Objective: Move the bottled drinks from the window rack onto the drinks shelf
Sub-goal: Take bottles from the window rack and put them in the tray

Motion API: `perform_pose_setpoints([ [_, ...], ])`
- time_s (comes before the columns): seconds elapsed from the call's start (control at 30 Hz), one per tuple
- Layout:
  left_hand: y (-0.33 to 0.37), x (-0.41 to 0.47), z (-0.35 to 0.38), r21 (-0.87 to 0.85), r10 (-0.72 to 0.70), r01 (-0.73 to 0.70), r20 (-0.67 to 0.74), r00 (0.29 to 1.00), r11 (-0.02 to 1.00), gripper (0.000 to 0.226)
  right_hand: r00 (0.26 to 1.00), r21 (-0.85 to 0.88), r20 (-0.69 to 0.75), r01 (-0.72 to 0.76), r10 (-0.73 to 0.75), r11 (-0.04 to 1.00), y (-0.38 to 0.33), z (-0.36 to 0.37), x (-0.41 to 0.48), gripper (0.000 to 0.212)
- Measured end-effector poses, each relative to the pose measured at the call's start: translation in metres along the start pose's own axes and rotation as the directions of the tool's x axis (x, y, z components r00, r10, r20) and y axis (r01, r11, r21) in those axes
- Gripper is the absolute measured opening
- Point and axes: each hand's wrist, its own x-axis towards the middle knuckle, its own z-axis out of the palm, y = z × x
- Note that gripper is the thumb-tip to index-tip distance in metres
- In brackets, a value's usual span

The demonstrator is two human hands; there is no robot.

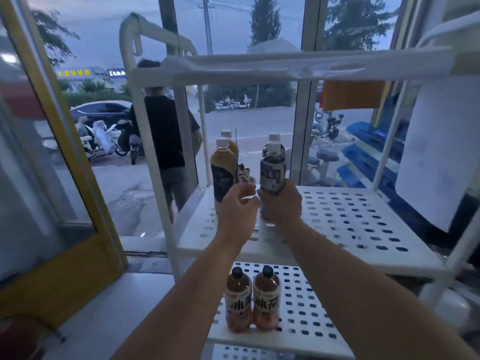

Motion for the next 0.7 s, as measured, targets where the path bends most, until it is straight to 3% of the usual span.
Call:
perform_pose_setpoints([
  [0.1,0.003,-0.004,0.002,-0.078,0.033,-0.029,0.057,0.998,0.997,0.02,0.999,0.062,-0.025,0.032,-0.03,0.998,-0.009,-0.028,-0.022,0.048],
  [0.2,0.007,-0.024,0.015,-0.161,0.067,-0.046,0.128,0.989,0.986,0.015,0.979,0.078,-0.143,0.159,-0.147,0.984,-0.018,-0.08,-0.049,0.046],
  [0.4,0.042,-0.078,0.076,-0.385,0.204,-0.072,0.315,0.927,0.92,0.015,0.91,-0.057,-0.31,0.271,-0.275,0.961,-0.017,-0.201,-0.098,0.049],
  [0.53,0.064,-0.13,0.136,-0.445,0.297,-0.076,0.451,0.841,0.892,0.013,0.862,-0.137,-0.442,0.207,-0.247,0.969,0.01,-0.28,-0.136,0.051],
  [0.7,0.086,-0.233,0.215,-0.501,0.301,0.128,0.684,0.665,0.856,0.015,0.766,-0.239,-0.623,0.006,-0.158,0.971,0.067,-0.379,-0.211,0.046],
])
